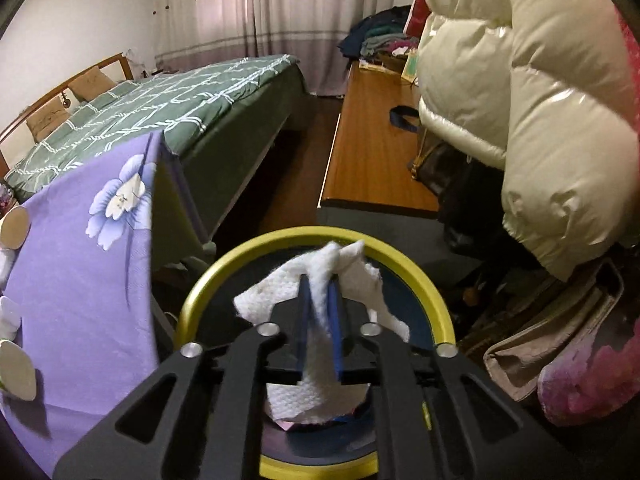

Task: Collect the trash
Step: 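Carry the tissue over the yellow bin and open the right gripper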

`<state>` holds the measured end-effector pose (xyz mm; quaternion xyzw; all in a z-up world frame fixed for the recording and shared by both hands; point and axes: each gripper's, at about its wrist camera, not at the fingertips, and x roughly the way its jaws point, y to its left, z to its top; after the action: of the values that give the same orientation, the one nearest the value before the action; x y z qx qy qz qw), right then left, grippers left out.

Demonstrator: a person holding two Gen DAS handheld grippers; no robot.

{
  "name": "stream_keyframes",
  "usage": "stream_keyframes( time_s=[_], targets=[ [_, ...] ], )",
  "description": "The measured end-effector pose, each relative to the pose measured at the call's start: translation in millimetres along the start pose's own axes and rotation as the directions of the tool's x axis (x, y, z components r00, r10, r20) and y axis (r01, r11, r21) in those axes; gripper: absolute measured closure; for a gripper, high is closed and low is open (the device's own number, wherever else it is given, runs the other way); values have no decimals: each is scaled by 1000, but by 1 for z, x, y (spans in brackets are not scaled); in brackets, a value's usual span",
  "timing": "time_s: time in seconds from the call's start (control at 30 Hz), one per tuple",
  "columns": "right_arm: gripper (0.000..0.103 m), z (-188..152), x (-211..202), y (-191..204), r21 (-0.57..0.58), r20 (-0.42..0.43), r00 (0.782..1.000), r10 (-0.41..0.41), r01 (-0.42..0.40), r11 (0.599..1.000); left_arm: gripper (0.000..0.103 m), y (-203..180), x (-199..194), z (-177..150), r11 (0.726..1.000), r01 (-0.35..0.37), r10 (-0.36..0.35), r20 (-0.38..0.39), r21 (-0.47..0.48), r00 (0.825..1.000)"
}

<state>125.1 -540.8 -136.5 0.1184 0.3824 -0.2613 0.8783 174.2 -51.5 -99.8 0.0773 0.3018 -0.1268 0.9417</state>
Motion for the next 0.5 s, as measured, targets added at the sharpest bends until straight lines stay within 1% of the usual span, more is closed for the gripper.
stream_keyframes(
  time_s=[0.03,0.1,0.23,0.33,0.5],
  targets=[
    [73,0,0,0,2,5,1000,-5,5,1000,5,-4,-1,0,1000,16,-16,-3,1,1000],
    [67,-2,-1,-4,10,15,1000,-7,7,1000,5,-11,-3,0,998,58,-58,-12,4,998],
    [64,-1,-2,-9,25,17,1000,-2,2,1000,5,-25,-3,-1,993,119,-118,-32,25,992],
    [63,-3,-4,-11,26,19,1000,7,-8,1000,5,-36,4,-4,985,168,-165,-66,29,984],
    [62,-5,-4,-13,33,17,1000,19,-19,999,5,-55,15,-8,964,264,-259,-114,39,959]
  ],
)
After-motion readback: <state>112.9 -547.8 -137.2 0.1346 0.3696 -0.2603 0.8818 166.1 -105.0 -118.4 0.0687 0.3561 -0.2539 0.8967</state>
